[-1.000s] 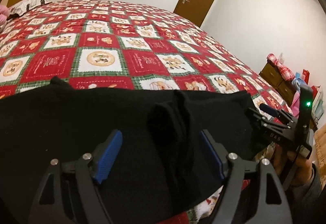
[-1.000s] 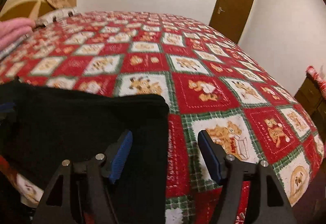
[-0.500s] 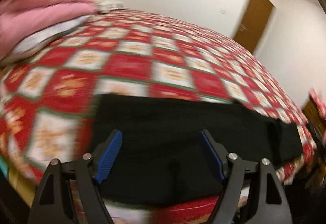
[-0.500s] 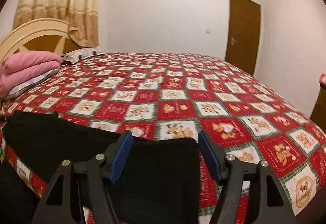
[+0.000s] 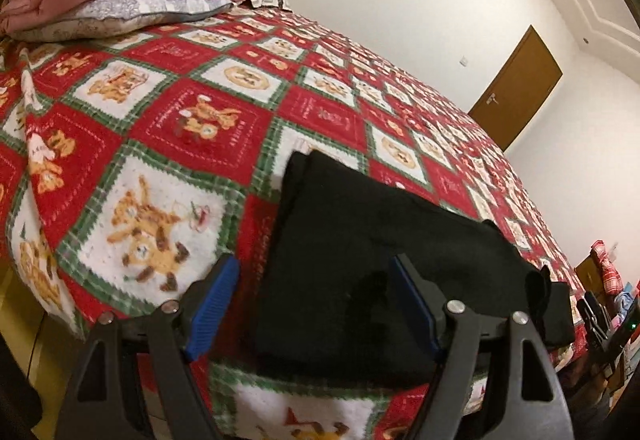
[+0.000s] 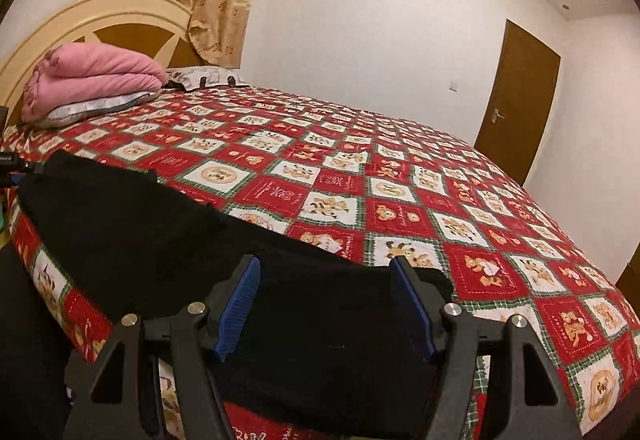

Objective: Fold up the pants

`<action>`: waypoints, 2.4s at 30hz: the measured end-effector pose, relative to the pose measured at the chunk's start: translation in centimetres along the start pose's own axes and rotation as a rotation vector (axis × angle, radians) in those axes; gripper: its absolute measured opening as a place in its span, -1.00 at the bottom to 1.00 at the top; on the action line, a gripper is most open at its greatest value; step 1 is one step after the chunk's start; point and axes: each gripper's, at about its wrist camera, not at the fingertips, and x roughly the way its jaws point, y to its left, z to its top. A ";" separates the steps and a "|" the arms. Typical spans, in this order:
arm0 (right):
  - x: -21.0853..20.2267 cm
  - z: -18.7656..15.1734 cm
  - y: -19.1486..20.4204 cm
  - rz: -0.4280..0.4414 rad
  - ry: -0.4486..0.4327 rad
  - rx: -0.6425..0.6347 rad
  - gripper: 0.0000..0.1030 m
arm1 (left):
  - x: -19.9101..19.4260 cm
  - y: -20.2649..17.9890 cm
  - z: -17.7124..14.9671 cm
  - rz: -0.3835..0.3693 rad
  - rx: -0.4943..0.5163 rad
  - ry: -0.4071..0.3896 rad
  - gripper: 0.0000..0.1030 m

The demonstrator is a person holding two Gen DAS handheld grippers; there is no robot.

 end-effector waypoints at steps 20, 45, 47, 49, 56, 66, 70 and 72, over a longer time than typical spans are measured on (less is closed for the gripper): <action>0.0 -0.1 0.4 -0.015 0.001 -0.015 0.32 | -2.0 2.0 0.3 -0.087 -0.088 -0.004 -0.73; -0.1 0.0 0.3 -0.038 0.007 0.000 0.32 | -3.4 1.1 1.2 -0.153 -0.072 -0.059 -0.76; -0.1 0.1 0.0 -0.039 0.005 0.014 0.32 | -4.2 0.3 1.7 -0.185 -0.063 -0.082 -0.76; -0.1 0.1 -0.3 -0.040 0.004 0.028 0.32 | -5.1 -1.0 2.1 -0.221 -0.044 -0.107 -0.76; -0.5 1.3 -3.1 -0.037 0.022 0.150 0.32 | -6.3 -7.5 4.2 -0.365 0.047 -0.136 -0.77; -1.8 0.4 -11.4 -0.104 0.057 0.438 0.32 | -5.0 -20.6 5.5 -0.541 0.281 -0.088 -0.77; -1.8 -0.6 -14.4 -0.118 0.062 0.556 0.32 | -3.9 -25.8 4.7 -0.590 0.363 -0.036 -0.78; -2.0 -1.0 -15.3 -0.139 0.057 0.585 0.32 | -3.2 -28.5 4.1 -0.610 0.408 -0.006 -0.78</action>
